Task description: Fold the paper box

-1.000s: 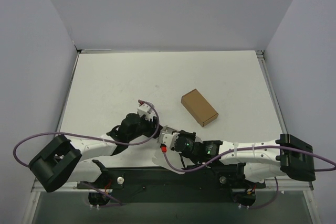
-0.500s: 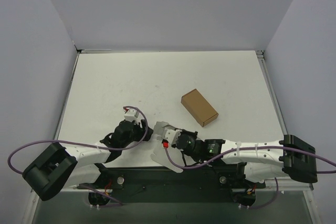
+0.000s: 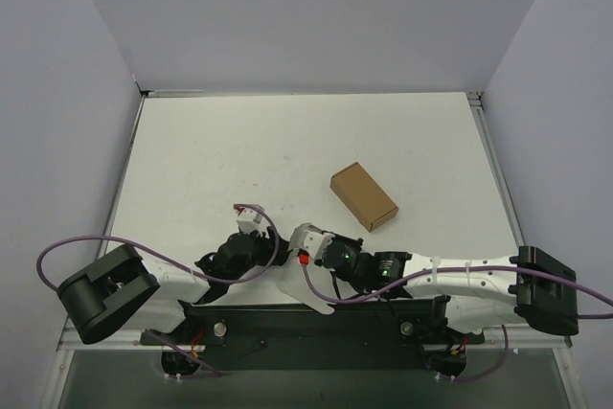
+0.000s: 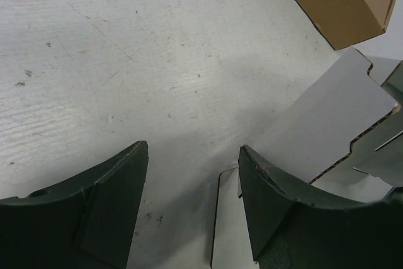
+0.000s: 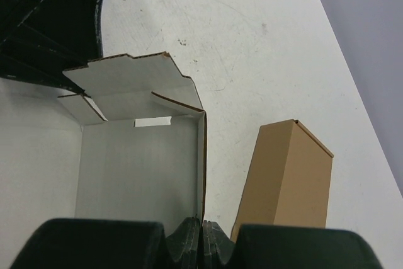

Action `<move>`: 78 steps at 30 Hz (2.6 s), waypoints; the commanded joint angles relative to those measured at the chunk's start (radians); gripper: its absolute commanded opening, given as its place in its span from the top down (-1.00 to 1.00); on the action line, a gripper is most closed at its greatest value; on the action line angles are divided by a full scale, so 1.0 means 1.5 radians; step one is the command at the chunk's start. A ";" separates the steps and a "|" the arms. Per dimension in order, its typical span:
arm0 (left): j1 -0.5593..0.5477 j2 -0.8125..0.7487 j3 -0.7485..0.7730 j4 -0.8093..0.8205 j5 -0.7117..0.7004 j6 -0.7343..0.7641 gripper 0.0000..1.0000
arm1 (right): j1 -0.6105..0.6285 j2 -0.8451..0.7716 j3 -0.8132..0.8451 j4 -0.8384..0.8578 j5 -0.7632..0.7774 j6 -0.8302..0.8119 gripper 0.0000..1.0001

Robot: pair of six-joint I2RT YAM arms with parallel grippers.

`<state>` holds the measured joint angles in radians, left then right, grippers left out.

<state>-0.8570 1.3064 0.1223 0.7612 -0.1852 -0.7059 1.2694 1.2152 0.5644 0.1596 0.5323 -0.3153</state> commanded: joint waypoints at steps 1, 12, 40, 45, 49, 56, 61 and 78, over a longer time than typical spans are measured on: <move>-0.053 0.014 0.018 -0.051 -0.043 -0.045 -0.39 | -0.004 -0.020 0.013 -0.008 0.010 0.010 1.00; -0.057 -0.174 -0.042 -0.227 -0.139 -0.107 -0.40 | 0.012 -0.054 0.000 0.006 0.052 -0.010 1.00; -0.182 -0.322 0.004 -0.394 -0.196 -0.019 -0.24 | 0.070 0.126 0.079 0.041 0.188 -0.010 1.00; -0.206 -0.317 0.011 -0.345 -0.205 -0.024 -0.19 | 0.041 0.115 0.085 0.038 0.178 -0.012 1.00; -0.234 -0.225 0.008 -0.219 -0.210 -0.016 -0.10 | 0.030 0.116 0.091 0.029 0.172 -0.003 1.00; -0.244 -0.029 0.010 -0.002 -0.167 -0.003 0.10 | 0.031 0.118 0.094 0.016 0.166 0.017 1.00; -0.245 0.063 -0.023 0.060 -0.173 -0.078 0.37 | 0.049 0.114 0.092 0.006 0.162 0.021 1.00; -0.249 0.143 -0.046 0.113 -0.163 -0.138 0.53 | 0.083 0.202 0.091 -0.085 0.113 0.184 1.00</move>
<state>-1.2160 1.4937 0.0807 0.9958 -0.4931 -0.8860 1.3827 1.4448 0.7090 0.1078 0.8658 -0.1658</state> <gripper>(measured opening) 0.238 0.045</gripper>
